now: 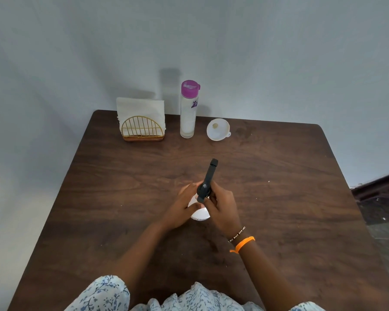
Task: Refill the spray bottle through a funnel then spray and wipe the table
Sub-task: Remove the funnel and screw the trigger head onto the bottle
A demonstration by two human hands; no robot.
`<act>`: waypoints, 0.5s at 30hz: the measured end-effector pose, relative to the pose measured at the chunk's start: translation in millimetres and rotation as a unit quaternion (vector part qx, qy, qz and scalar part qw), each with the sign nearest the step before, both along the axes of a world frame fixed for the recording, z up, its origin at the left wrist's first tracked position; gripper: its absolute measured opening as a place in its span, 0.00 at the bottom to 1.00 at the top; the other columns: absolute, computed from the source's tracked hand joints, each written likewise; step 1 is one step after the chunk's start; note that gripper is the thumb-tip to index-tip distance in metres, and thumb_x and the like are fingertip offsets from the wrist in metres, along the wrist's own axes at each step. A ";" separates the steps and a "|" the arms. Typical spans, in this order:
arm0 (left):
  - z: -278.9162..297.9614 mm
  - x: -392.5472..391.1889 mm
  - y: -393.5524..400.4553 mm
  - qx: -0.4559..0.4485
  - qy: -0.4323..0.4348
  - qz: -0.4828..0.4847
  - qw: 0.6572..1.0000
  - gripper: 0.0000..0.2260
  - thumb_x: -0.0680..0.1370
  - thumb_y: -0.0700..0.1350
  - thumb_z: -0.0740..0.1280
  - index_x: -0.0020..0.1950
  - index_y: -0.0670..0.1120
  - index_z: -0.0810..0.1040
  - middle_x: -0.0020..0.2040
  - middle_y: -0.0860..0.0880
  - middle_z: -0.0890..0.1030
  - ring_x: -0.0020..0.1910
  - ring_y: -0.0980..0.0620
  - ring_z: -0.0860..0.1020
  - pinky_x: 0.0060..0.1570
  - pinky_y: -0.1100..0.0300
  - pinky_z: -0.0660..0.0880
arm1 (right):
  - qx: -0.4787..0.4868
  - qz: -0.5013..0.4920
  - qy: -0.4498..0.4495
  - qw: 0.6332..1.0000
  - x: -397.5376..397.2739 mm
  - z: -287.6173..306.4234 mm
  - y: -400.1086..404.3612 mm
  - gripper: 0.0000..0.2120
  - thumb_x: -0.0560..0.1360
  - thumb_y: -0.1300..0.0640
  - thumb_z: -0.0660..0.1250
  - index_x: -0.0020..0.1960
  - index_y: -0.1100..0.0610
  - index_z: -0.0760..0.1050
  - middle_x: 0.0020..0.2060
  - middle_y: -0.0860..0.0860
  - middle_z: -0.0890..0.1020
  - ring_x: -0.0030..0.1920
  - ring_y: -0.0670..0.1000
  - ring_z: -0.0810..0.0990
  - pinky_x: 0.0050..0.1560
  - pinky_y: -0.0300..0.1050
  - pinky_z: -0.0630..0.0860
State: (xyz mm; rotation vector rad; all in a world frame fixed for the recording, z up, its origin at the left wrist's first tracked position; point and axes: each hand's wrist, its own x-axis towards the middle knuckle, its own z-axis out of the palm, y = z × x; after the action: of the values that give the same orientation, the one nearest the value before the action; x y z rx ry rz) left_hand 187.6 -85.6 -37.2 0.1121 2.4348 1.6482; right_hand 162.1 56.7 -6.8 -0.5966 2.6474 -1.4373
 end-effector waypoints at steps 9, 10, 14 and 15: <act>-9.9 6.3 13.7 0.015 0.050 0.105 0.993 0.17 0.75 0.51 0.60 0.63 0.62 0.66 0.64 0.62 0.71 0.66 0.54 0.68 0.66 0.45 0.67 | 0.055 -0.100 0.031 0.993 14.1 0.0 -13.5 0.11 0.69 0.52 0.57 0.47 0.55 0.74 0.29 0.35 0.66 0.31 0.37 0.67 0.47 0.45 0.65; -10.0 7.3 15.7 0.012 0.055 0.121 0.991 0.17 0.75 0.52 0.59 0.63 0.61 0.67 0.63 0.58 0.72 0.65 0.53 0.69 0.65 0.44 0.68 | 0.062 -0.108 0.032 0.992 14.7 -0.8 -14.9 0.11 0.70 0.53 0.58 0.48 0.55 0.74 0.30 0.35 0.68 0.32 0.38 0.68 0.48 0.45 0.64; -6.1 10.9 25.8 -0.009 0.080 0.172 0.982 0.16 0.75 0.53 0.57 0.63 0.64 0.65 0.60 0.64 0.71 0.63 0.57 0.71 0.64 0.45 0.68 | 0.085 -0.145 0.027 0.985 18.0 -4.1 -20.0 0.10 0.71 0.55 0.61 0.51 0.51 0.74 0.36 0.40 0.77 0.37 0.42 0.73 0.52 0.44 0.63; -5.1 11.5 28.6 -0.013 0.085 0.181 0.980 0.16 0.76 0.53 0.57 0.63 0.66 0.64 0.60 0.66 0.70 0.63 0.58 0.71 0.64 0.45 0.68 | 0.087 -0.157 0.024 0.984 18.8 -4.5 -21.4 0.09 0.71 0.56 0.63 0.52 0.51 0.74 0.38 0.41 0.78 0.39 0.42 0.74 0.53 0.43 0.62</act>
State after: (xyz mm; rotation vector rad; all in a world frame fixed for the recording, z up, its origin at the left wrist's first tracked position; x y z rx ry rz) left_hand 199.0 -57.0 -42.3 -0.2176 2.7326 1.8136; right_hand 180.9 35.3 -11.3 -0.2064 2.9677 -1.2464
